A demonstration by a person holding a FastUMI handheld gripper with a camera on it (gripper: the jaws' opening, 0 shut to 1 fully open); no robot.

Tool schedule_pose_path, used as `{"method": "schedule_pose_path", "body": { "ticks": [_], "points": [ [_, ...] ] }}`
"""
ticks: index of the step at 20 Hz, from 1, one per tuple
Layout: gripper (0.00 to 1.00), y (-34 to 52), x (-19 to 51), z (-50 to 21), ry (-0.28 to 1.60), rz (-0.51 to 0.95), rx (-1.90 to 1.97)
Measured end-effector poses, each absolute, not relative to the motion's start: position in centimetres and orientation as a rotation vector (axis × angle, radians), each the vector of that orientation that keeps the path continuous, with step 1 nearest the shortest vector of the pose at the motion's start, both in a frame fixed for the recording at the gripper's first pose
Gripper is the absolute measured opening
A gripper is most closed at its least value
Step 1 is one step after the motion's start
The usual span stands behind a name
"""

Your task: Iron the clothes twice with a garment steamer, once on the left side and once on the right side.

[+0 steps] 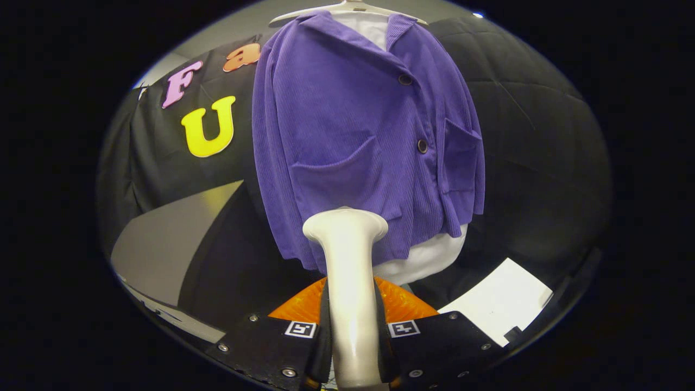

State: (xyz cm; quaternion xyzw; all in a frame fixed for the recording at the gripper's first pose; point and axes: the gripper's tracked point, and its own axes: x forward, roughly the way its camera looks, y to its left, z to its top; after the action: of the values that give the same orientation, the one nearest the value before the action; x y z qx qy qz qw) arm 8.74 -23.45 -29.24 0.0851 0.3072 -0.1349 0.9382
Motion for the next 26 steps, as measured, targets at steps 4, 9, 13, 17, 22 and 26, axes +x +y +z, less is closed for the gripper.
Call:
{"method": "schedule_pose_path", "body": {
  "ticks": [4,9,13,17,22,26],
  "points": [
    [0.34,-24.0,5.7,-31.1,0.666,-0.307,0.168],
    [0.34,-25.7,1.5,-28.8,0.627,-0.273,0.215],
    [0.34,-27.4,-1.6,-25.2,0.567,-0.229,0.238],
    [0.34,-28.7,-2.9,-21.6,0.521,-0.180,0.250],
    [0.34,-31.2,-1.2,-14.9,0.429,-0.180,0.258],
    [0.34,-34.3,1.7,-9.1,0.312,-0.243,0.283]
  ]
}}
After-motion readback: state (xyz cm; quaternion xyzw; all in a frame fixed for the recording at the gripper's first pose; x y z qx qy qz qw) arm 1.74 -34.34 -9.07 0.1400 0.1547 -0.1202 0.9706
